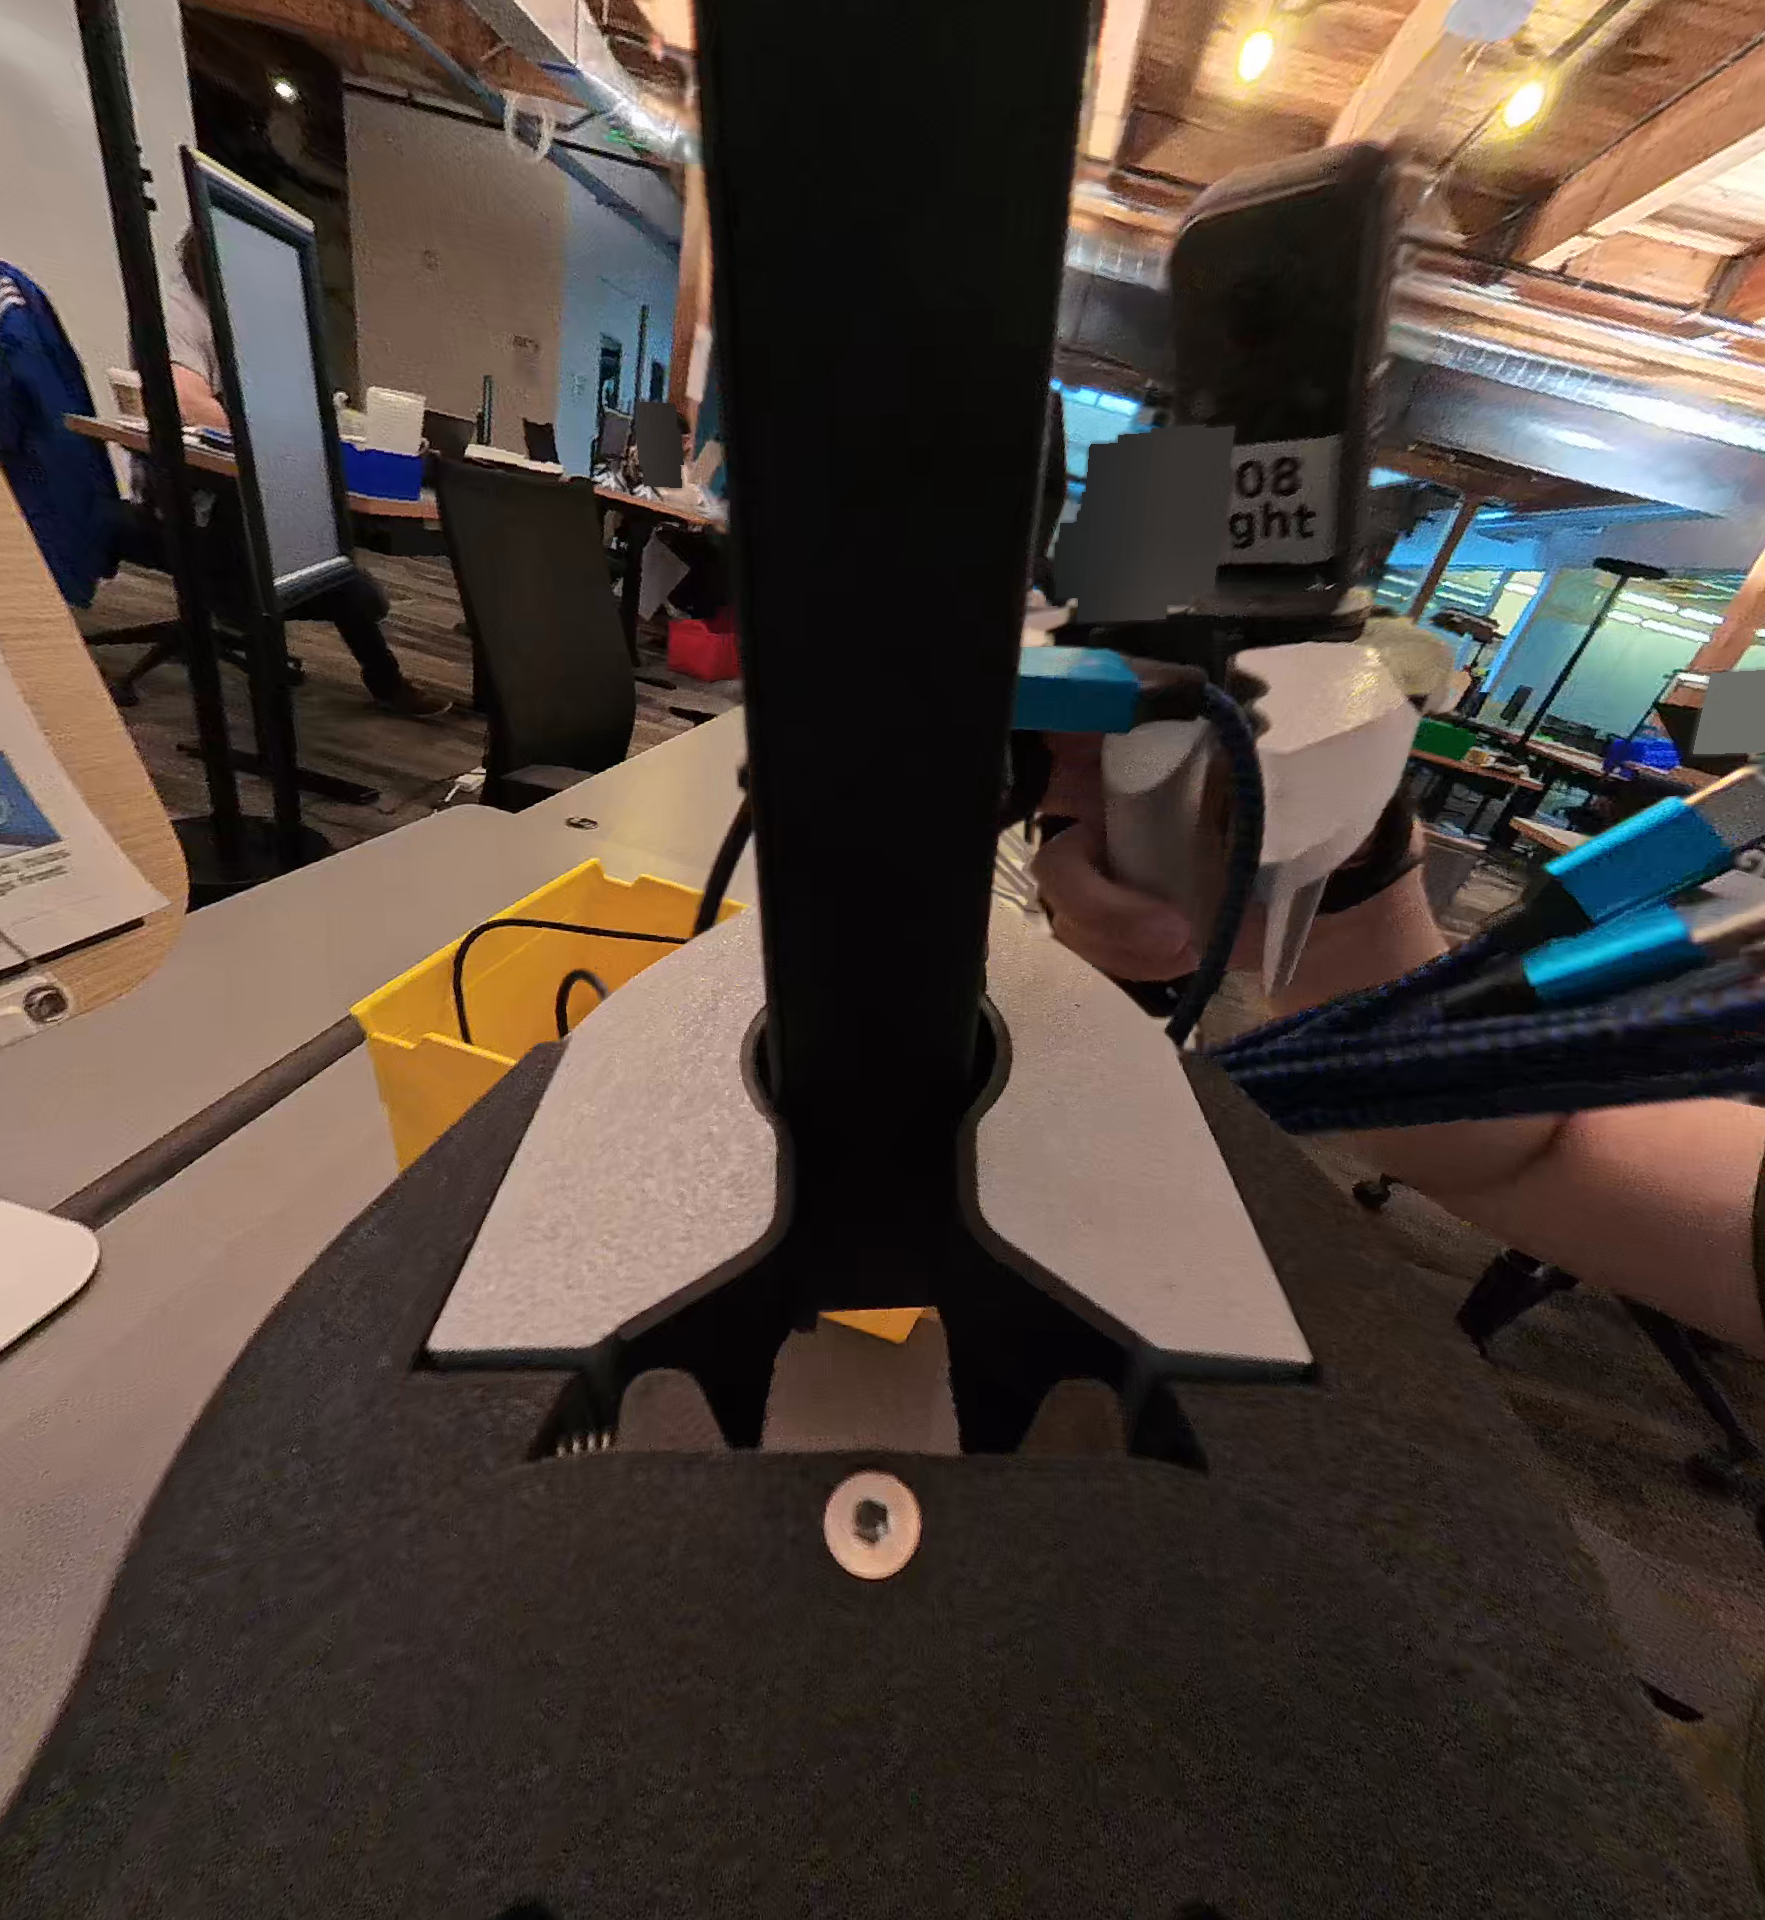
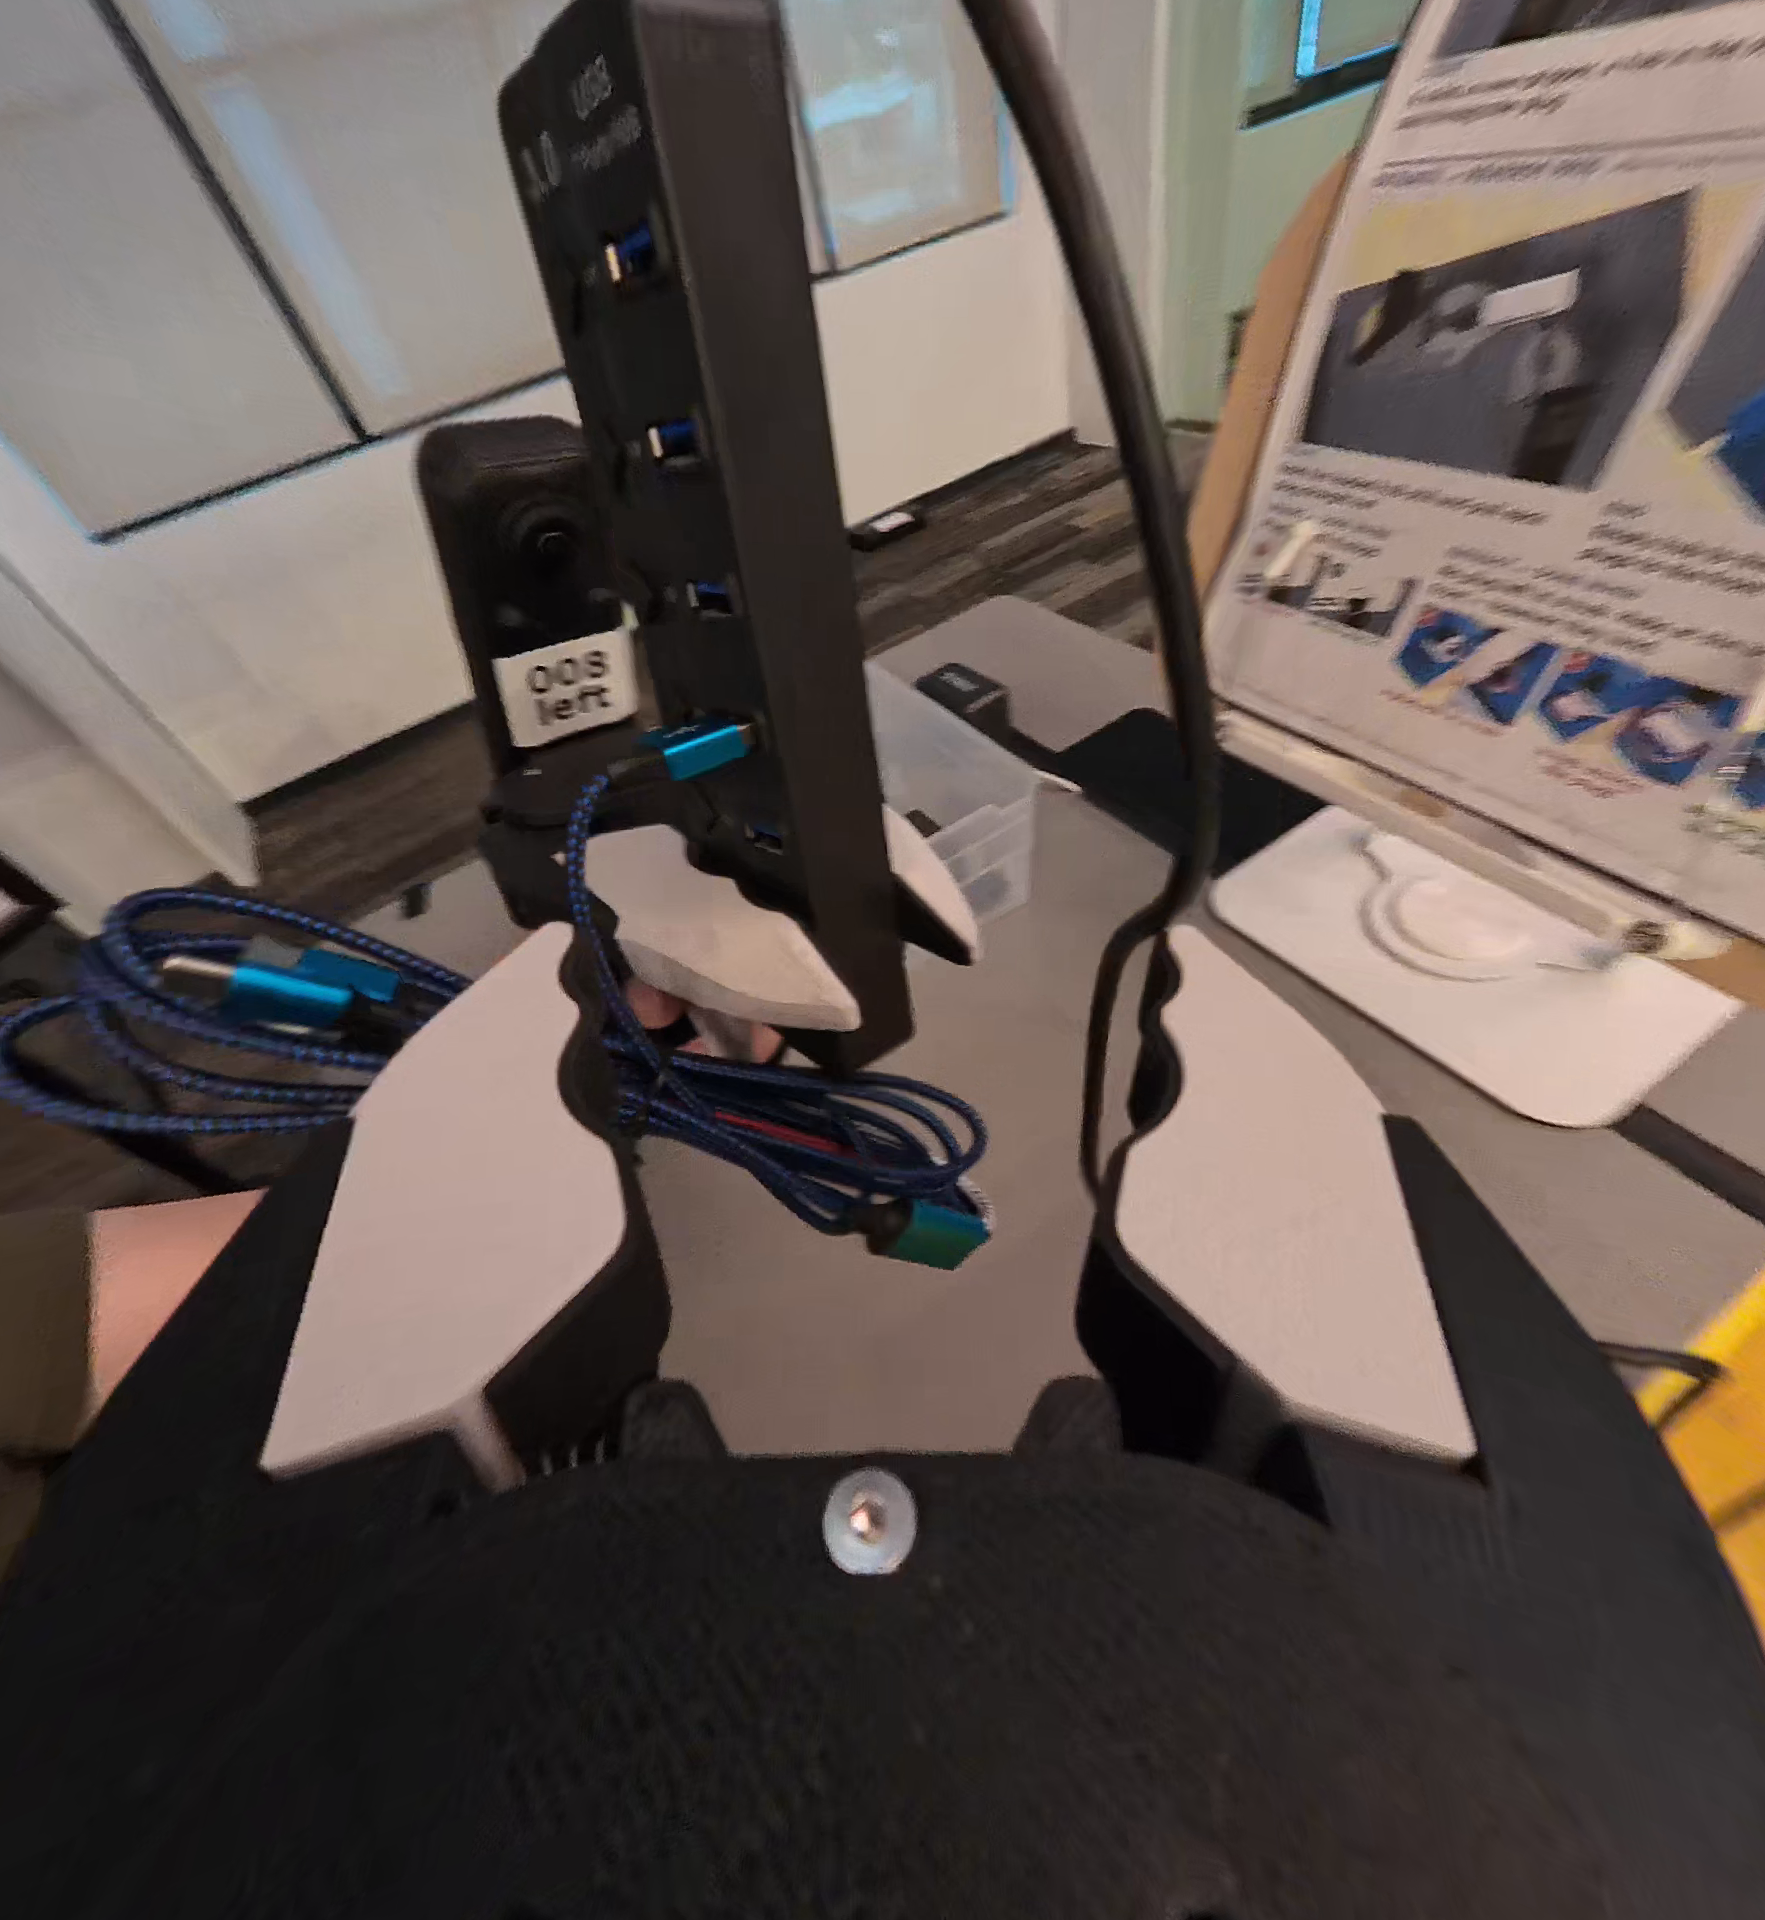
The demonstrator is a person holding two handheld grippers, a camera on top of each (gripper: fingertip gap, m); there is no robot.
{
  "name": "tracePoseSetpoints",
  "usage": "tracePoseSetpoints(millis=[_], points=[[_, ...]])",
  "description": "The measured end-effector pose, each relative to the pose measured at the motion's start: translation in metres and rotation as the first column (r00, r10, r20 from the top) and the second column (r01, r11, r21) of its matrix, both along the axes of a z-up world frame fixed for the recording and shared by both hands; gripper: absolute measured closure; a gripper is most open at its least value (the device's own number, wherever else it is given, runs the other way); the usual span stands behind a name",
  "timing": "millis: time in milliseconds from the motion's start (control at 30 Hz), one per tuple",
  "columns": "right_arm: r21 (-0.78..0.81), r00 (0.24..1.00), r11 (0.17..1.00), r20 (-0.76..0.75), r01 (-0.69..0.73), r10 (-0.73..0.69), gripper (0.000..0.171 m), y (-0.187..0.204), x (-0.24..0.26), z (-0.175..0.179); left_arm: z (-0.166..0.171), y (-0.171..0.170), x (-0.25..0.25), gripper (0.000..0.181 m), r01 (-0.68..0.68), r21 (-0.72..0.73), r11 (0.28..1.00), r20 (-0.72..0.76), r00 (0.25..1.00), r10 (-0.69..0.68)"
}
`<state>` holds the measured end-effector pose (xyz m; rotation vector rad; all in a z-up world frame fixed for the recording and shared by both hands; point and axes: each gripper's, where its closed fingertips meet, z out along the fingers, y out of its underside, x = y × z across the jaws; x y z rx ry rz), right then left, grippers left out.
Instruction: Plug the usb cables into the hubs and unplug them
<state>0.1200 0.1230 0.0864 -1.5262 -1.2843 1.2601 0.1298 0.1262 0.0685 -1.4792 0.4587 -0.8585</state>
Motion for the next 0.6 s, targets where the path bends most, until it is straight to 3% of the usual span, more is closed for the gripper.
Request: tracePoseSetpoints(millis=[100, 133, 167, 267, 433, 600], points=[[-0.078, 0.991, 0.991, -0.088, -0.112, 0.105, 0.091, -0.012, -0.002, 0.003, 0.001, -0.002, 0.004, 0.155, 0.052, -0.013, 0.999, 0.042, 0.998, -0.052], [-0.078, 0.974, 0.979, -0.142, -0.187, 0.175, 0.111, -0.02, -0.001, 0.007, -0.001, -0.003, 0.007, 0.155, 0.081, -0.024, 0.996, 0.043, 0.996, -0.079], [-0.08, 0.955, 0.966, -0.191, -0.245, 0.226, 0.118, -0.026, 0.001, 0.012, -0.003, -0.005, 0.012, 0.155, 0.108, -0.031, 0.994, 0.038, 0.994, -0.106], [-0.08, 0.947, 0.963, -0.218, -0.257, 0.234, 0.117, -0.025, 0.002, 0.012, -0.01, -0.001, 0.017, 0.155, 0.093, -0.039, 0.995, 0.004, 0.996, -0.093], [0.008, 0.983, 0.986, -0.081, -0.165, 0.165, 0.11, -0.017, 0.009, 0.002, -0.013, 0.002, 0.012, 0.154, 0.057, -0.045, 0.997, -0.029, 0.998, -0.059], [0.034, 0.981, 0.981, 0.053, -0.191, 0.189, 0.104, -0.022, 0.011, 0.008, -0.014, -0.008, 0.026, 0.155, 0.165, -0.045, 0.985, -0.037, 0.985, -0.166]])
